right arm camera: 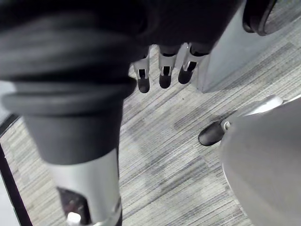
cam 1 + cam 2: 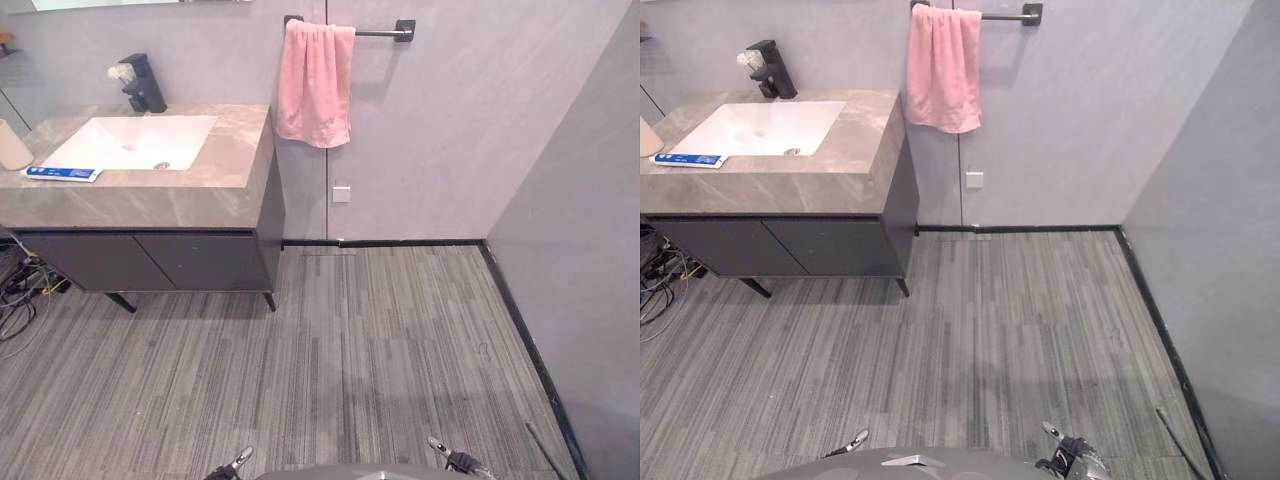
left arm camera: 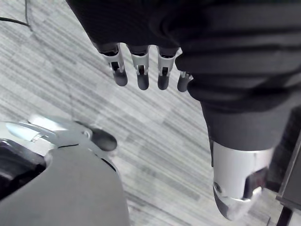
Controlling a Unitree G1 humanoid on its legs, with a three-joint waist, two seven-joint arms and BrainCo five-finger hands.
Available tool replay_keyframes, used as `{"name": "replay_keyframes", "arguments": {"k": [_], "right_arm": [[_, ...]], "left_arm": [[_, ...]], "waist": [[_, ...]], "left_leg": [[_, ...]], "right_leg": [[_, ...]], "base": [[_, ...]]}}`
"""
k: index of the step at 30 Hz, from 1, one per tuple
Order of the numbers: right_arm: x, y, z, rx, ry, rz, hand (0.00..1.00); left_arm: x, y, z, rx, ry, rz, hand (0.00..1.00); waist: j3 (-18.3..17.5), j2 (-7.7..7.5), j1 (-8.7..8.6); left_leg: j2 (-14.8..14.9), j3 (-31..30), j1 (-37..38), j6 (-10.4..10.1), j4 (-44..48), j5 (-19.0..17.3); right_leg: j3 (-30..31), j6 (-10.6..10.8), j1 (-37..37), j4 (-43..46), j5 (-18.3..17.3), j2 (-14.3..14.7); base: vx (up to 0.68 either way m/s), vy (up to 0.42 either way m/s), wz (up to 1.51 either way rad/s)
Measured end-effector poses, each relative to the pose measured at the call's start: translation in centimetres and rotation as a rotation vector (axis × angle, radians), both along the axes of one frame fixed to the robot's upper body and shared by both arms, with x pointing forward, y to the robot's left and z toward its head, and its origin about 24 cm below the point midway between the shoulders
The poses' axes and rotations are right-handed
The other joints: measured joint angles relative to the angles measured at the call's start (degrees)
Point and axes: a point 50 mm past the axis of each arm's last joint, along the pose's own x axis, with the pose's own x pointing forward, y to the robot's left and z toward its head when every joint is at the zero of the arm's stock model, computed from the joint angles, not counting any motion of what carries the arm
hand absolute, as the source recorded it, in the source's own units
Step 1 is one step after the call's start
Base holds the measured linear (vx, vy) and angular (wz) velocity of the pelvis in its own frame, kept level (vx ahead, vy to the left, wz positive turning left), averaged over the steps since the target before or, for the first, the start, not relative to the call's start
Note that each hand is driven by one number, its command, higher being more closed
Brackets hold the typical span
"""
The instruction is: Organize washtable
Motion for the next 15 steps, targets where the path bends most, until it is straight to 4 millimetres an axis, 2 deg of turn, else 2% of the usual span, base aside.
{"name": "replay_keyframes", "arguments": {"k": [4,15], "right_arm": [[-0.62,0.21,-0.13,0.017,0.001,-0.038,0.0],[-0.33,0.92,-0.17,0.025,-0.01,0.012,0.0]], "left_arm": [[-0.83,-0.43,-0.11,-0.011,0.006,0.045,0.0],[-0.76,-0.47,-0.1,-0.006,0.002,0.034,0.0]], "waist": [[-0.1,0.21,-0.08],[-0.3,-0.07,0.01]], "left_leg": [[0.0,0.54,-0.19,-0.13,-0.61,-0.41],[0.0,0.71,-0.27,0.27,-0.65,-0.17]], "right_leg": [[-0.01,-0.02,-0.05,0.13,-0.04,-0.03],[-0.55,0.01,0.02,-0.71,-0.02,-0.11]], "base": [[-0.06,0.02,-0.03],[0.01,-0.002,0.0]]}}
